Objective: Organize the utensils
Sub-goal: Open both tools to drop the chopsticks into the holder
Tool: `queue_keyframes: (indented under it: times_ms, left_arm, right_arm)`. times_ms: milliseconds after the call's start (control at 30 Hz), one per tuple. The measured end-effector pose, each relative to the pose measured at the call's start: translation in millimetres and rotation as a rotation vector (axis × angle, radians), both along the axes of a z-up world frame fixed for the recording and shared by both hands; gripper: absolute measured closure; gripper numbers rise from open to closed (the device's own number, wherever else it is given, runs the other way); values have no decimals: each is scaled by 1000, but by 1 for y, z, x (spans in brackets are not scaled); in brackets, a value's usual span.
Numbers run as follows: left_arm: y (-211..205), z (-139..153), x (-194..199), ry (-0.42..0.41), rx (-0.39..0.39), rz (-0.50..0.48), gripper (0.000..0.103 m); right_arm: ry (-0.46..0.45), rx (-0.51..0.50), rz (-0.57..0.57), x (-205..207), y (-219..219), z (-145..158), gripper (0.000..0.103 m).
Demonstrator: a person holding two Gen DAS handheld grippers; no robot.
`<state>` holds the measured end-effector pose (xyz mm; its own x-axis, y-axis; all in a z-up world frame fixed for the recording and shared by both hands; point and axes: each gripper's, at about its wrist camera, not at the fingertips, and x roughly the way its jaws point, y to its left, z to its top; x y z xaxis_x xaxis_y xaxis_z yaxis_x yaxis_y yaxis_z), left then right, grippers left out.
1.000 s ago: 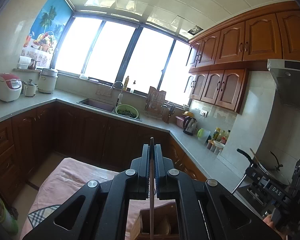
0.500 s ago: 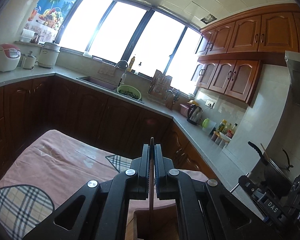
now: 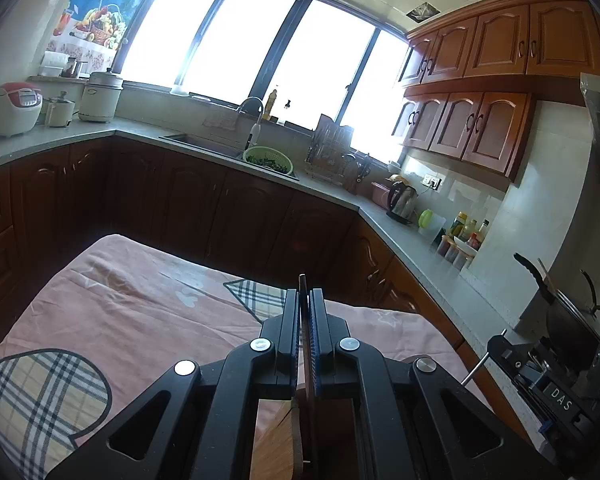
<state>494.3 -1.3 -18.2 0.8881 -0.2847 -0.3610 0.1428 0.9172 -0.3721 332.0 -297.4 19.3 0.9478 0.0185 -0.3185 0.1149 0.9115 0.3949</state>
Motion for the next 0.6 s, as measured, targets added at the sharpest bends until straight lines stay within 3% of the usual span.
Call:
queue_keyframes:
  times_ms: [233,400,467,500,533,567,600]
  left_arm:
    - [6,5,-5,19,19,5,98]
    - [6,5,-6,24,21,11,75]
    - [7,5,-8,20,21,7,72]
    - [7,6,-9,21,25,8,65]
    - [7,6,-11,21,27,10,60]
    - [8,7,-13,23,26,12,48]
    - [11,8,-16,26,22,17,35]
  right_arm:
    - [39,5,4,7,-1,-3,94]
    - [66,8,-1,11,-3,-4,93]
    - [71,19,0,10,-5,-5,90]
    - [73,23,-3,9,-6,-6,88]
    - [74,30,-7,8,-7,-6,78]
    - [71,37,-10,6,-8,-5,60]
    - [65,43,-14,4,-9,-4,49]
